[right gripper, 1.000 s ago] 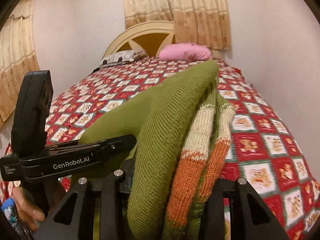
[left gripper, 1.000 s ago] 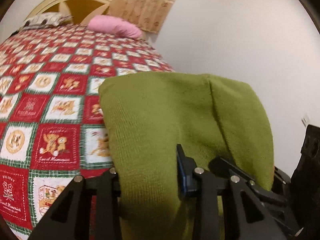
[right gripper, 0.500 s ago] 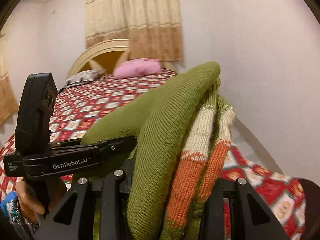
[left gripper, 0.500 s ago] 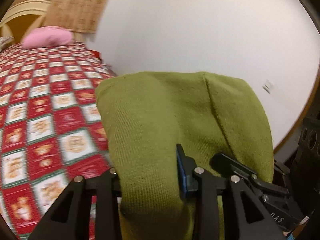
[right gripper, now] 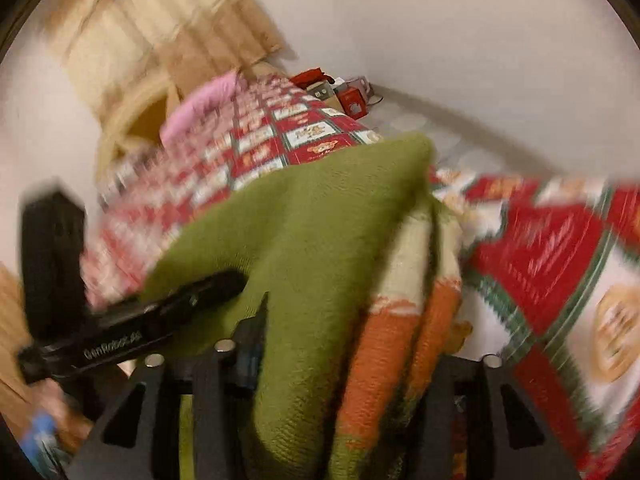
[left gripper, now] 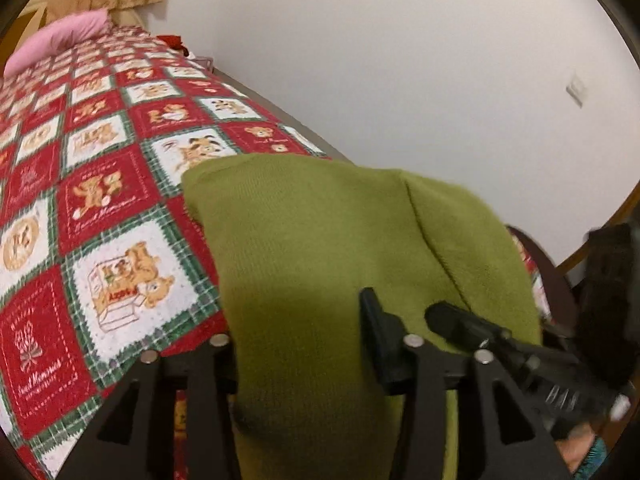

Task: Fold small clothes
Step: 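Lower the folded bundle onto the quilt with both grippers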

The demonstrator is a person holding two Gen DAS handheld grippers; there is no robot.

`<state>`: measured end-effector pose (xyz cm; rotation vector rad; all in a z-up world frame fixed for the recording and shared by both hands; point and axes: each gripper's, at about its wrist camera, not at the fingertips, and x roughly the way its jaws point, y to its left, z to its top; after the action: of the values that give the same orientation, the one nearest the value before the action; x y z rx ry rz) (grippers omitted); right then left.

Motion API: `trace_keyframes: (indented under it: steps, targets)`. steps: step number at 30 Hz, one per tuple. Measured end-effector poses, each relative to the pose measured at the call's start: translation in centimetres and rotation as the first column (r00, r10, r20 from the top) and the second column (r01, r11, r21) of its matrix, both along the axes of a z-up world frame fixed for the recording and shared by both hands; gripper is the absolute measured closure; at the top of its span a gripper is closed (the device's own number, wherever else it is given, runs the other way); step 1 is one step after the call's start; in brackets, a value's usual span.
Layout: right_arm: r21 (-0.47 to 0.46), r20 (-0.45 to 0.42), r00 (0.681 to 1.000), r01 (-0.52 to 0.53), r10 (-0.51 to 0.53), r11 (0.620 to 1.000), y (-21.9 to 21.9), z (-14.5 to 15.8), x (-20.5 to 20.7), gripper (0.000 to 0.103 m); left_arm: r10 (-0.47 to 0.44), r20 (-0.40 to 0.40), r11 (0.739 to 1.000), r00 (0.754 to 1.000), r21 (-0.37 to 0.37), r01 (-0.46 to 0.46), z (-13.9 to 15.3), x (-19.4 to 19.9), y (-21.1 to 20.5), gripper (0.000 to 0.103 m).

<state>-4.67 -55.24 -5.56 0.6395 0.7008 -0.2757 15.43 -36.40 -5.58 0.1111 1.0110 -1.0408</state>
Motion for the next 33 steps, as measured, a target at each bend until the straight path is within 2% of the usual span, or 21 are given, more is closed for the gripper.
trace_keyframes:
  steps: [2,5,8,10,12,15,16,18,19,20,22,23,24,26,28,30,31,32,33]
  targets:
    - [0.058,0.011,1.000,0.020,-0.021,0.998,-0.3,-0.1,-0.8,0.040,0.007,-0.024,1.000,1.000,-0.013,-0.008,0.4,0.4,1.5,0.042]
    - [0.060,0.022,1.000,0.011,-0.012,0.998,0.3,0.4,-3.1,0.037,0.003,-0.060,0.998,0.998,-0.058,-0.006,0.9,-0.3,5.0,0.037]
    - [0.034,0.027,1.000,-0.006,0.005,0.999,2.1,0.7,-5.2,0.028,-0.011,-0.126,0.992,0.992,-0.127,-0.005,0.8,-1.6,8.5,0.031]
    - [0.011,0.012,0.999,-0.049,0.049,0.999,3.6,0.4,-6.9,0.027,-0.026,-0.197,0.986,0.980,-0.169,-0.008,0.1,-2.6,10.2,0.027]
    - [-0.026,-0.005,0.997,-0.075,0.075,0.997,4.9,0.2,-7.8,0.027,-0.048,-0.237,0.985,0.970,-0.172,0.007,-0.9,-3.7,10.8,0.026]
    - [-0.062,-0.028,0.994,-0.111,0.110,0.992,6.5,-0.2,-7.0,0.027,-0.042,-0.163,0.986,0.986,-0.167,0.014,-0.6,-5.8,10.5,0.024]
    - [-0.079,-0.034,0.993,-0.115,0.113,0.990,7.0,-0.3,-6.5,0.028,-0.048,-0.160,0.987,0.986,-0.161,0.022,-0.5,-6.2,10.3,0.024]
    - [-0.086,-0.051,0.990,-0.134,0.130,0.987,7.5,-0.4,-5.5,0.069,-0.071,-0.182,0.985,0.981,-0.169,0.039,-0.3,-7.2,9.7,0.025]
    - [-0.055,-0.064,0.989,-0.133,0.129,0.990,7.4,-0.6,-4.9,0.071,-0.067,-0.178,0.987,0.982,-0.155,0.039,-0.2,-7.8,9.3,0.026]
    - [-0.021,-0.062,0.990,-0.126,0.124,0.992,7.1,-0.6,-4.6,0.077,-0.056,-0.160,0.990,0.985,-0.134,0.035,0.1,-8.2,9.0,0.028]
    - [0.141,0.004,0.993,-0.121,0.122,0.983,6.1,-0.4,-4.9,0.080,-0.058,-0.186,0.990,0.981,-0.135,0.033,0.6,-8.0,8.4,0.037]
    - [0.262,0.075,0.991,-0.130,0.115,0.956,5.5,-0.1,-5.6,0.081,-0.060,-0.215,0.988,0.975,-0.152,0.027,1.4,-7.9,8.6,0.043]
    - [0.345,0.128,0.986,-0.147,0.108,0.927,5.2,0.1,-6.1,0.081,-0.064,-0.232,0.986,0.971,-0.163,0.026,2.0,-7.7,8.9,0.048]
    - [0.492,0.216,0.972,-0.192,0.094,0.849,5.1,0.6,-7.5,0.081,-0.070,-0.272,0.987,0.960,-0.160,0.027,3.8,-7.8,9.9,0.048]
    - [0.595,0.235,0.969,-0.206,0.077,0.777,5.5,0.2,-9.0,0.081,-0.081,-0.299,0.987,0.951,-0.157,0.034,5.2,-8.0,11.5,0.049]
    - [0.655,0.209,0.975,-0.192,0.069,0.731,6.0,-1.1,-10.3,0.081,-0.089,-0.298,0.989,0.950,-0.138,0.050,5.7,-8.6,13.0,0.049]
    - [0.667,0.166,0.984,-0.162,0.067,0.727,6.3,-2.2,-11.1,0.081,-0.090,-0.297,0.992,0.951,-0.113,0.059,5.5,-9.1,13.5,0.049]
    - [0.644,0.106,0.992,-0.124,0.072,0.755,6.4,-3.0,-11.7,0.081,-0.090,-0.297,0.994,0.951,-0.087,0.067,5.0,-9.5,13.8,0.049]
    - [0.593,0.038,0.997,-0.082,0.074,0.801,6.5,-3.7,-12.2,0.081,-0.084,-0.294,0.996,0.952,-0.067,0.067,4.6,-9.7,14.0,0.049]
